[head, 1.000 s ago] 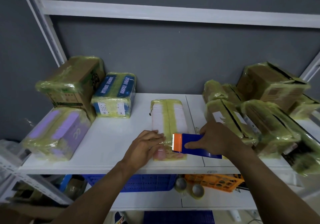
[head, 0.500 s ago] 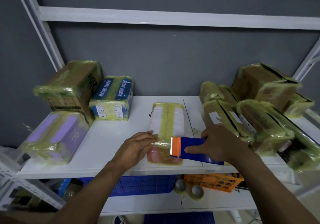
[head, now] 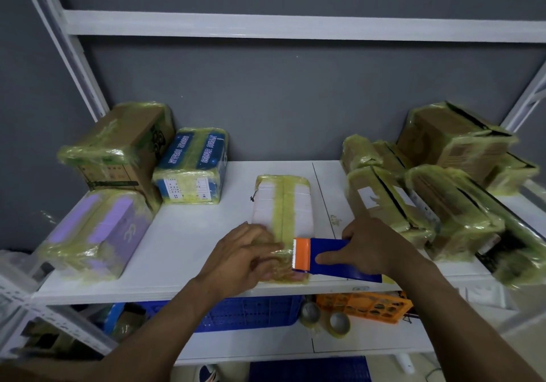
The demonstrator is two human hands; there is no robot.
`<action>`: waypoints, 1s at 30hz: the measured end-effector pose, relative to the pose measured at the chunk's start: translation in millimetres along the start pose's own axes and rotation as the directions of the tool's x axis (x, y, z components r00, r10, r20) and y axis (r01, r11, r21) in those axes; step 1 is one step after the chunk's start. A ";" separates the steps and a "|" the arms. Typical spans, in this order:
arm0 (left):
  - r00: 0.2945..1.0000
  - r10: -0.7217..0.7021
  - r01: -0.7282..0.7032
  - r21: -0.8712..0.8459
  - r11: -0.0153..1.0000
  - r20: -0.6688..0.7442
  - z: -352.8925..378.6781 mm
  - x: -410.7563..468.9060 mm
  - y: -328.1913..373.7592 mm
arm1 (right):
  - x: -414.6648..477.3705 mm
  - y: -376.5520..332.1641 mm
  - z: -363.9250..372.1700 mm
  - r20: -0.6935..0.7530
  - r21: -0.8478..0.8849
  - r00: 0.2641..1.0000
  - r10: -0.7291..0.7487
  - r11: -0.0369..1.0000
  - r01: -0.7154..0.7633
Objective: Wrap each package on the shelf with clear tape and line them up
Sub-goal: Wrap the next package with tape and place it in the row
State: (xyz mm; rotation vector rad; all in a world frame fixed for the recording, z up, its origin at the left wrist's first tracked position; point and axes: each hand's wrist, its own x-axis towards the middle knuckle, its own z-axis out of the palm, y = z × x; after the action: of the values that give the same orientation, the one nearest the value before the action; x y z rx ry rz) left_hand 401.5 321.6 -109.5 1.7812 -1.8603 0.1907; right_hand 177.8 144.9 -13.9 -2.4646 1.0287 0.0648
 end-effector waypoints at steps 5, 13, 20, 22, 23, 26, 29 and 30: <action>0.998 -0.014 0.011 -0.047 0.999 -0.056 11.5 9.6 2.9 | -0.7 2.1 2.2 -0.004 0.007 1.000 -0.005 1.000 0.005; 0.998 0.020 -0.022 -0.033 0.999 -0.054 7.6 1.7 -6.8 | -3.8 -2.9 8.1 -0.034 0.036 0.999 -0.008 0.999 0.009; 0.997 -0.055 0.052 -0.059 0.997 -0.047 -11.7 -9.0 -29.2 | -13.7 -10.1 3.3 -0.049 0.056 0.998 -0.027 0.998 0.030; 0.997 -0.070 0.069 -0.044 0.997 -0.030 -15.8 -12.4 -33.1 | -15.3 -6.8 -1.5 -0.056 0.047 0.998 -0.024 0.999 0.027; 0.998 -0.070 0.069 -0.027 0.997 -0.009 -17.1 -13.7 -32.9 | -15.1 -5.3 -2.1 -0.055 0.040 0.998 -0.022 0.999 0.025; 0.997 -0.065 0.068 -0.058 0.996 0.039 -11.5 -13.0 -28.7 | -10.6 -2.5 2.6 -0.045 0.008 0.999 -0.008 1.000 0.008; 0.990 -0.115 0.120 -0.062 0.991 0.078 -7.5 -10.2 -22.6 | -5.1 3.1 6.4 -0.038 0.015 0.999 0.019 1.000 -0.018; 0.997 -0.049 0.050 -0.004 0.999 0.063 -4.3 -11.1 -21.5 | -3.6 5.2 7.0 -0.036 0.023 0.999 0.025 0.999 -0.024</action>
State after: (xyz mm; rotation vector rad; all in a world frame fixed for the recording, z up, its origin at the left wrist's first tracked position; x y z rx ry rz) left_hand 423.0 330.9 -117.0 1.8468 -1.8556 0.1118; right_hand 172.6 147.1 -21.4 -2.4416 1.0694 0.0169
